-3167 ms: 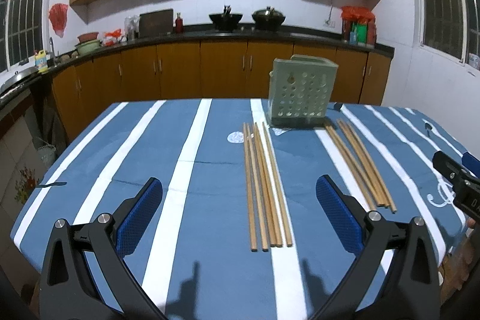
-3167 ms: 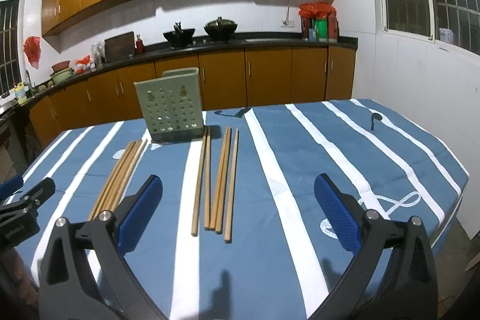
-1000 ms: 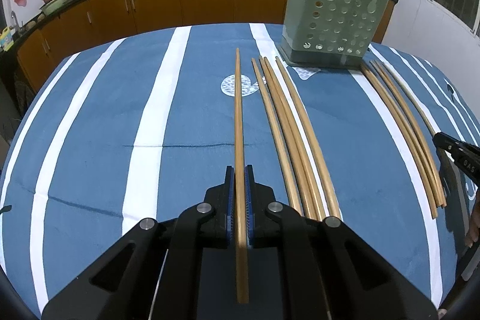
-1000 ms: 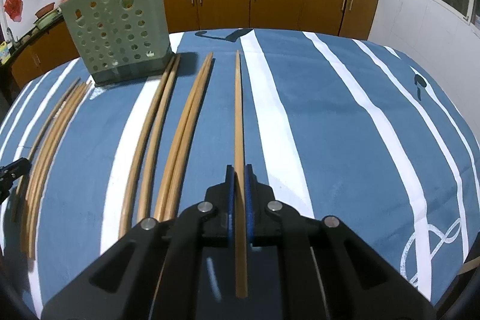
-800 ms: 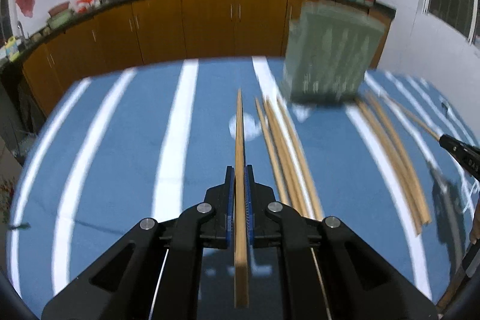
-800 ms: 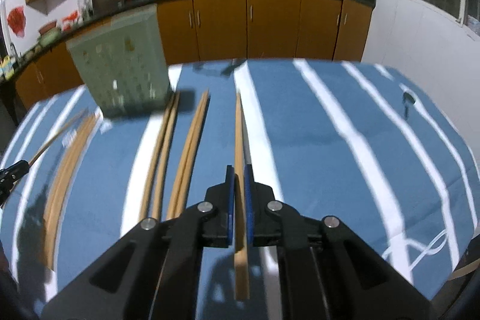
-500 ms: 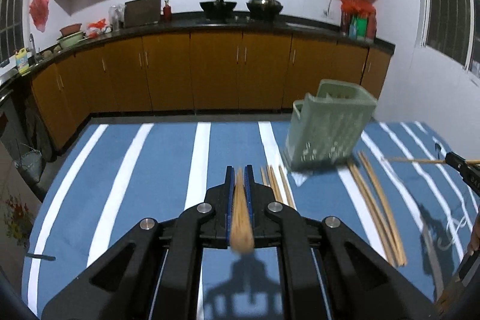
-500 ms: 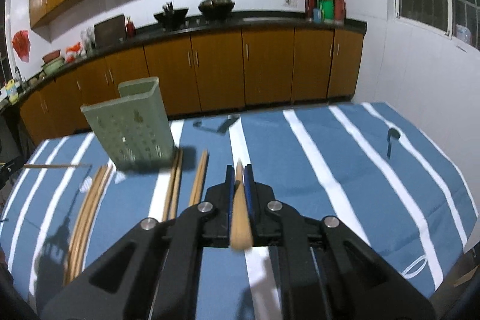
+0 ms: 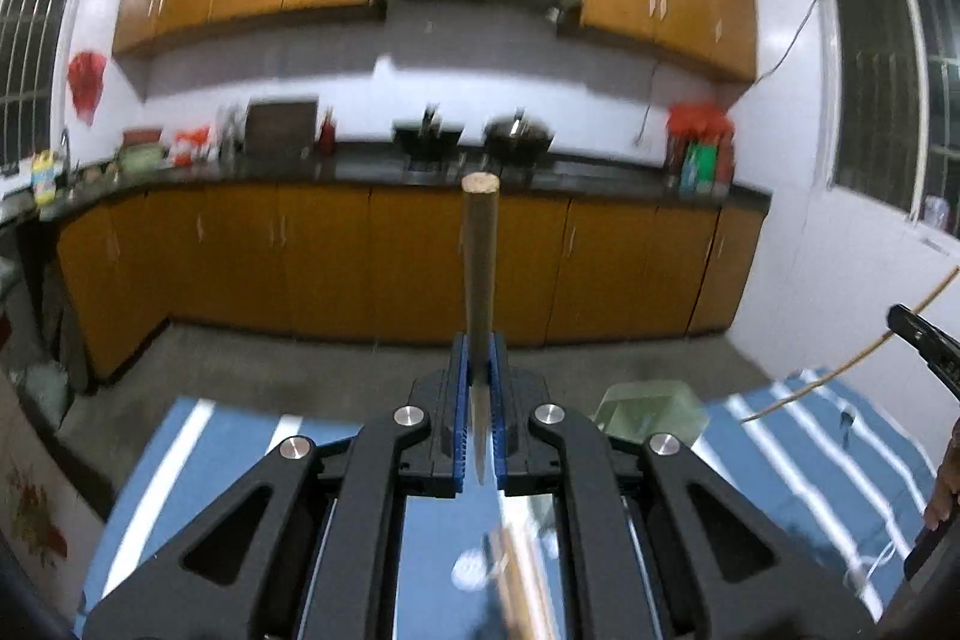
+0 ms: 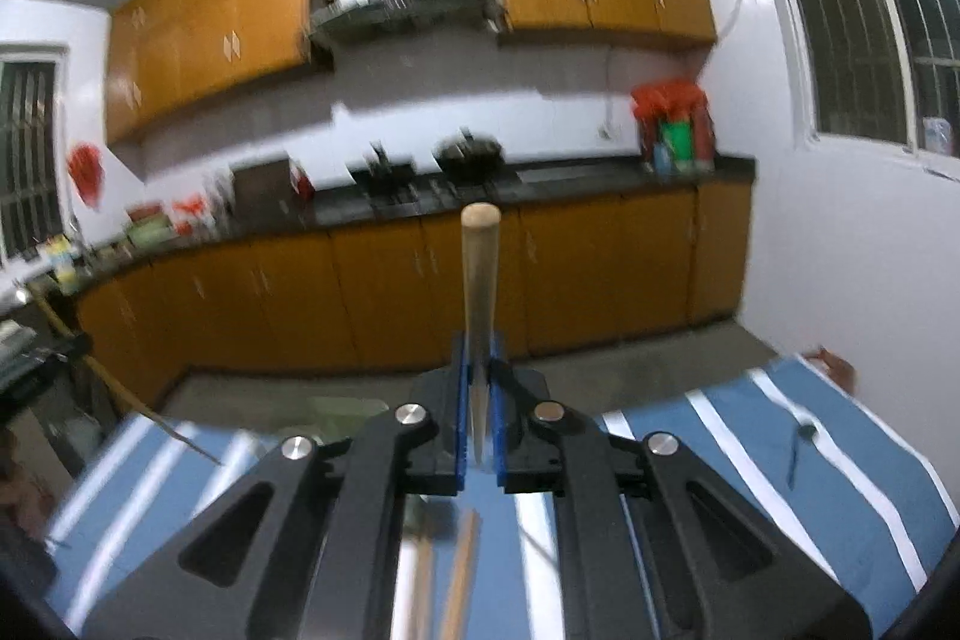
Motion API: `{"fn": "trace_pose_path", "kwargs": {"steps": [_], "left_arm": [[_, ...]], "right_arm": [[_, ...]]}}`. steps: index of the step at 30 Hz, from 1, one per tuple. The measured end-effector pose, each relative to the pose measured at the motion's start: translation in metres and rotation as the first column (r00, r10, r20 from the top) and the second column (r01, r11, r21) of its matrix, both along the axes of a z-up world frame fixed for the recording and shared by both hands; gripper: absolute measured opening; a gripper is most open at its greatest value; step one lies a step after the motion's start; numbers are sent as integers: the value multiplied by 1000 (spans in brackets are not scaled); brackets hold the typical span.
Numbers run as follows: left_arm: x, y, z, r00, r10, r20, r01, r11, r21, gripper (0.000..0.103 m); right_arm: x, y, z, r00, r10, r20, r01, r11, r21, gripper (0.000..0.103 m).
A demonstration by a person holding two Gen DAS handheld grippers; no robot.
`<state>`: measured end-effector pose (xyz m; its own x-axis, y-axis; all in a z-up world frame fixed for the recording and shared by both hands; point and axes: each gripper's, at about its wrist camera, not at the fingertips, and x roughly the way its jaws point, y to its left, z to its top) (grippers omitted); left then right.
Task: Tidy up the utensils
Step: 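Lift the right tool's chopstick over the green holder while the left tool carries its chopstick there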
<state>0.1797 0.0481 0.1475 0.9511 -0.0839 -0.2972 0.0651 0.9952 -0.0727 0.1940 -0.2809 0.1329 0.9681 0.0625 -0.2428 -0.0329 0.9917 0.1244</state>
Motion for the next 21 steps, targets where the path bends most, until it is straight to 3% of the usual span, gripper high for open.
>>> {"fn": "trace_pose_path", "kwargs": {"steps": [4, 9, 13, 21], "left_arm": [[-1, -20, 22, 996, -55, 65, 56, 998, -10, 7], [6, -38, 17, 992, -101, 71, 104, 994, -35, 7], [24, -44, 0, 991, -129, 24, 131, 988, -83, 7], [53, -54, -34, 986, -143, -86, 134, 985, -109, 7]], "right_arm": [[5, 15, 27, 995, 84, 43, -85, 996, 25, 8], [17, 33, 22, 989, 146, 16, -146, 989, 26, 8], [37, 42, 5, 985, 166, -46, -164, 986, 40, 8], [72, 57, -37, 973, 153, -172, -149, 988, 36, 9]]}}
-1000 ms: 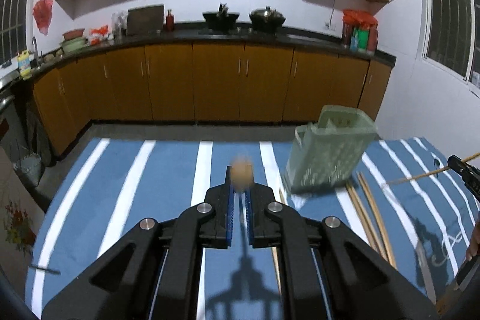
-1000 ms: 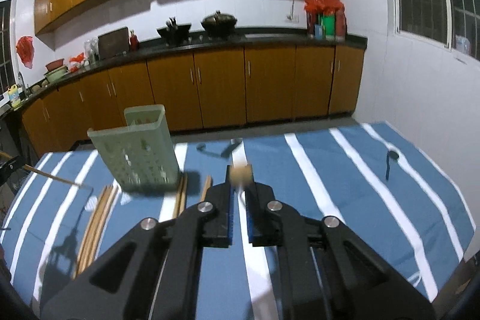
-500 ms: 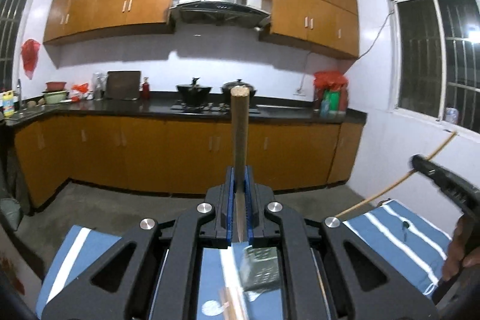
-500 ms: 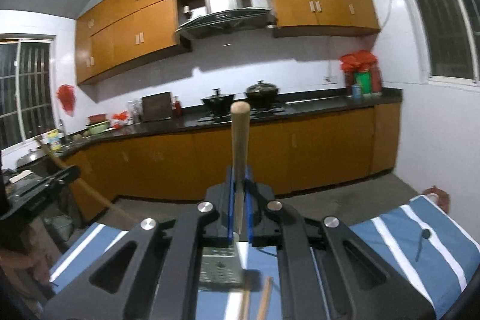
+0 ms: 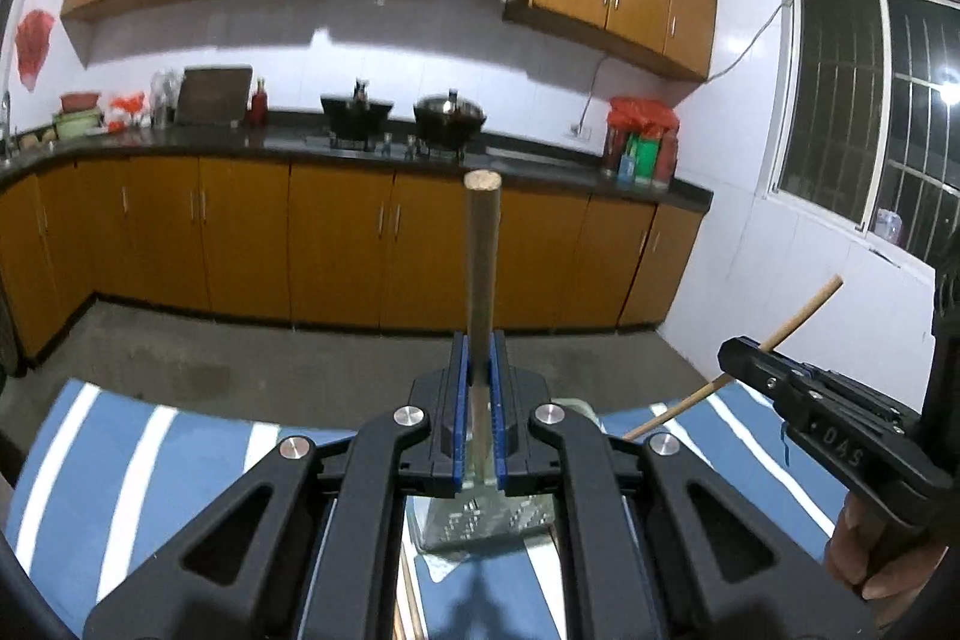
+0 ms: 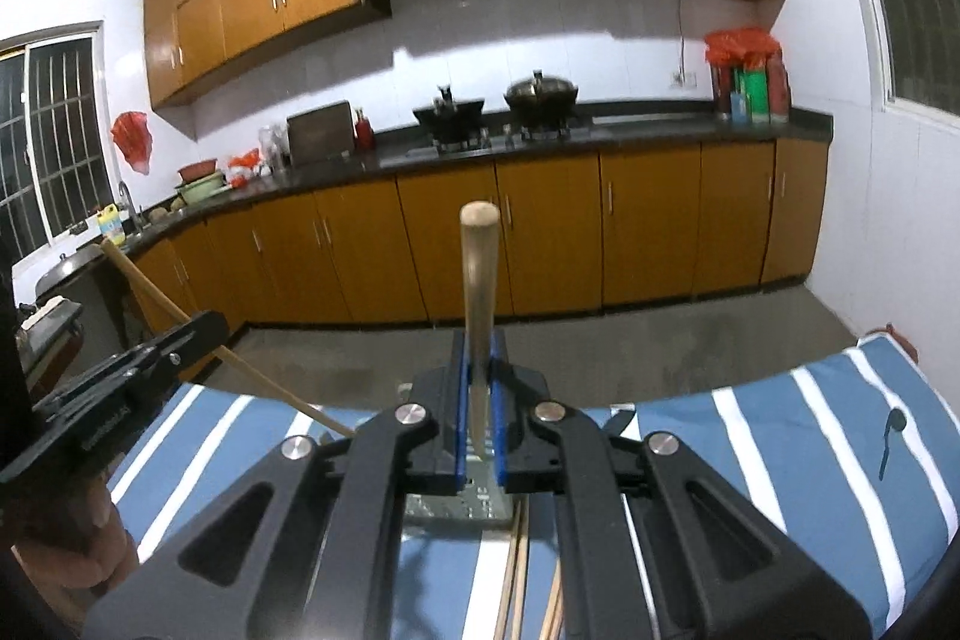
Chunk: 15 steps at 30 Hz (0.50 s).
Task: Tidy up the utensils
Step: 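Open the right tool over the holder while the left tool releases its chopstick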
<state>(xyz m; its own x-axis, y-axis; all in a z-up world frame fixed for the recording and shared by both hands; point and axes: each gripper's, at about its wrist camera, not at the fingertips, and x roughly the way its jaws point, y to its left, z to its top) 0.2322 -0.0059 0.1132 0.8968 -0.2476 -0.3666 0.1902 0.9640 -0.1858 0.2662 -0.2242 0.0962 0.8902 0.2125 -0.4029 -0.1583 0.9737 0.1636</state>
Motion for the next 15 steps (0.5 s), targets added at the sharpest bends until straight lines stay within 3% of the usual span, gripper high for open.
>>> {"fn": "trace_pose_path", "kwargs": {"steps": [3, 5, 7, 15], "left_arm": [[0, 2, -6, 1000, 0, -15, 0, 1000, -4, 10], [-4, 5, -6, 1000, 8, -11, -9, 1000, -7, 32], [-8, 7, -3, 1000, 17, 5, -17, 1000, -14, 42], [-28, 19, 10, 998, 38, 56, -36, 999, -27, 46]], "right_arm": [[-3, -1, -4, 1000, 0, 5, 0, 1000, 10, 19], [-7, -2, -1, 1000, -10, 22, 9, 1000, 17, 31], [-11, -5, 2, 999, -14, 34, 13, 1000, 24, 32], [-44, -35, 9, 994, -73, 83, 70, 997, 40, 39]]}}
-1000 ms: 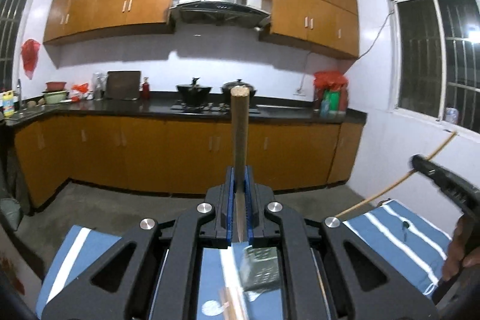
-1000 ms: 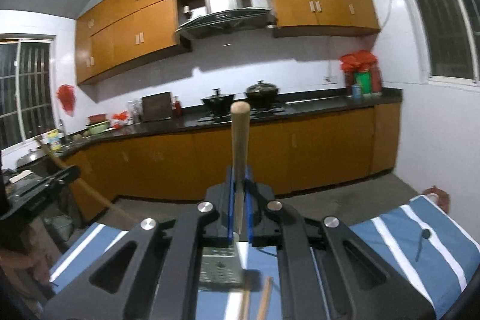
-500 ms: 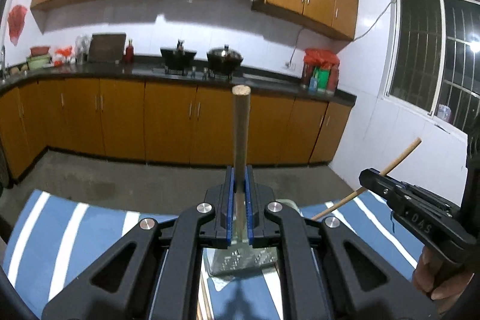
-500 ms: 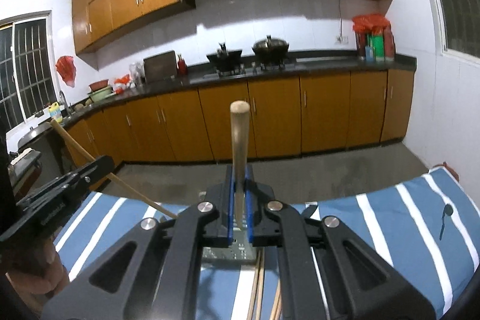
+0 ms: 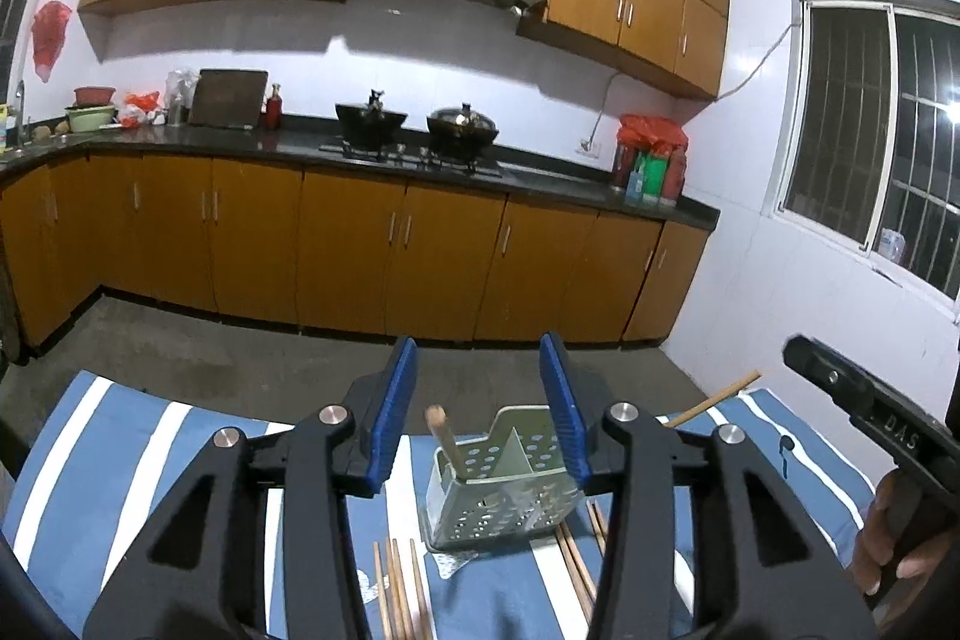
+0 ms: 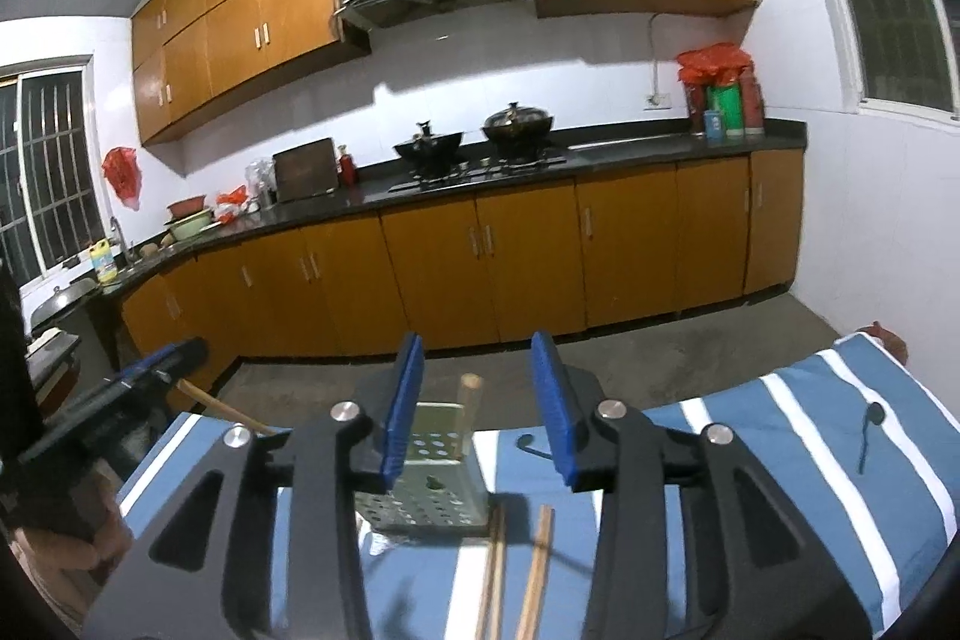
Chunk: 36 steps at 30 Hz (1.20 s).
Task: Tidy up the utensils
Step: 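Open the right tool over the holder while the left tool releases its chopstick, then close the right tool on another chopstick while the left tool grasps one too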
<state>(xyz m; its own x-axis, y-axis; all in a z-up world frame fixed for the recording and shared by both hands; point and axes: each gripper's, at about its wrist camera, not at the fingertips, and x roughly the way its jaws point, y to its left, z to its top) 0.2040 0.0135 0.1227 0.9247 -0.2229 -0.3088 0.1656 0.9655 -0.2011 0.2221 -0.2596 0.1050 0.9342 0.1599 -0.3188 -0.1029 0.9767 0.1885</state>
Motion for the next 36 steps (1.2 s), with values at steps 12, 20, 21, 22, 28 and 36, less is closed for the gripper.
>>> {"fn": "trace_pose_path", "kwargs": {"steps": [12, 20, 21, 22, 28, 36], "left_arm": [[-42, 36, -77, 976, 137, -169, -122, 988, 93, 50], [-50, 27, -159, 912, 116, -394, -72, 990, 123, 39], [-51, 26, -166, 905, 111, -411, -65, 990, 124, 38], [-51, 25, -169, 901, 107, -421, -61, 991, 123, 38], [-56, 21, -184, 887, 96, -451, -44, 991, 124, 37], [-59, 18, -192, 881, 72, -469, -17, 992, 122, 31]], "right_arm": [[-14, -27, -129, 939, -68, -337, 56, 997, -45, 31], [-24, 10, -201, 857, 23, -515, -46, 998, -31, 17], [-24, 13, -204, 853, 28, -521, -52, 998, -31, 16], [-24, 16, -206, 851, 28, -524, -54, 998, -33, 15], [-25, 15, -208, 849, 34, -528, -67, 997, -45, 14], [-25, 18, -214, 851, -3, -525, -61, 993, -105, 9]]}}
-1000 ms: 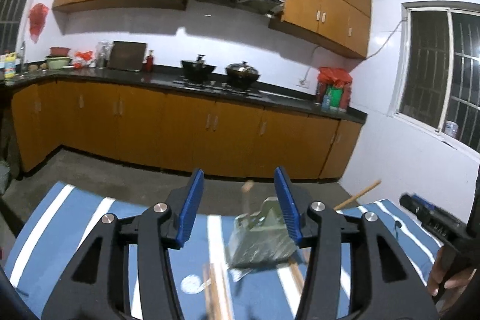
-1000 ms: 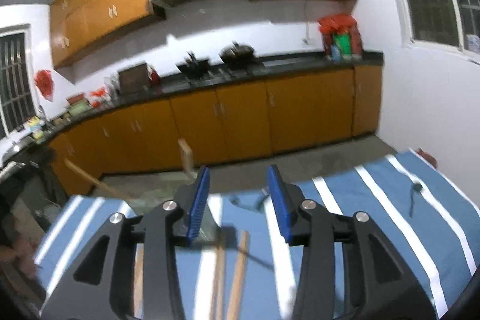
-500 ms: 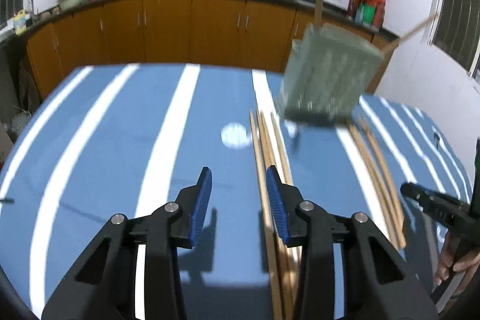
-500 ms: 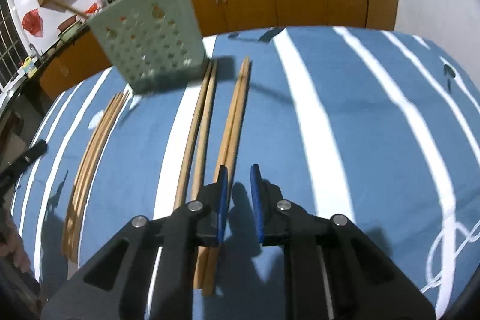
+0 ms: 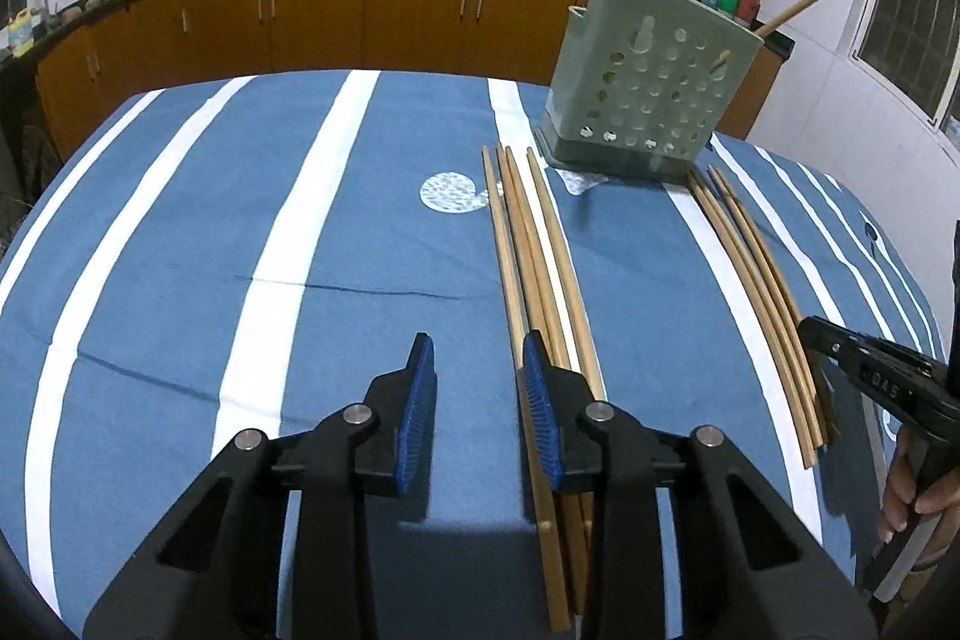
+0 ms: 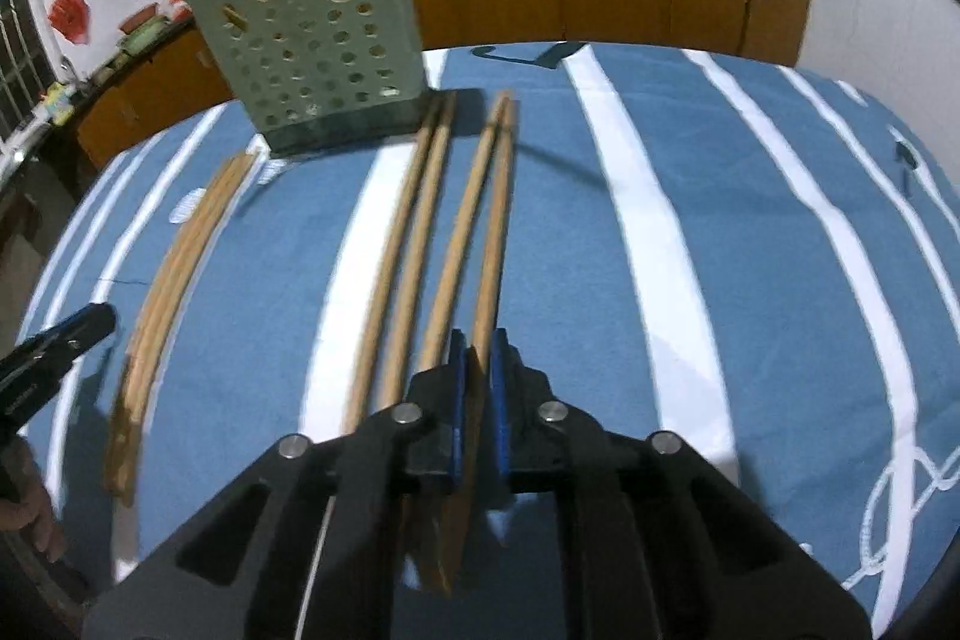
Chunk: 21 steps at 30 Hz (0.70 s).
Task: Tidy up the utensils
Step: 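Close the right tool on another chopstick while the left tool grasps one too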
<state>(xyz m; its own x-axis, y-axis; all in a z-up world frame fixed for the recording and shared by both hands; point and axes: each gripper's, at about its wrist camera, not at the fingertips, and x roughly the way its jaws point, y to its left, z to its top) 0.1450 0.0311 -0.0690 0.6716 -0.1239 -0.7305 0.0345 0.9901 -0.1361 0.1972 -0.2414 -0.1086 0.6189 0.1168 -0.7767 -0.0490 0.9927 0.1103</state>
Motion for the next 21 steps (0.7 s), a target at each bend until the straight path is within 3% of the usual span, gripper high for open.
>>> {"fn": "trace_pose_path", "kwargs": {"steps": [6, 21], "left_arm": [[-3, -5, -2, 1000, -29, -11, 29, 1000, -6, 26], [-3, -23, -12, 996, -75, -52, 78, 995, 62, 14]], "right_arm": [[2, -17, 0, 998, -64, 0, 64, 998, 8, 8], [-2, -21, 0, 998, -60, 0, 60, 998, -8, 9]]}}
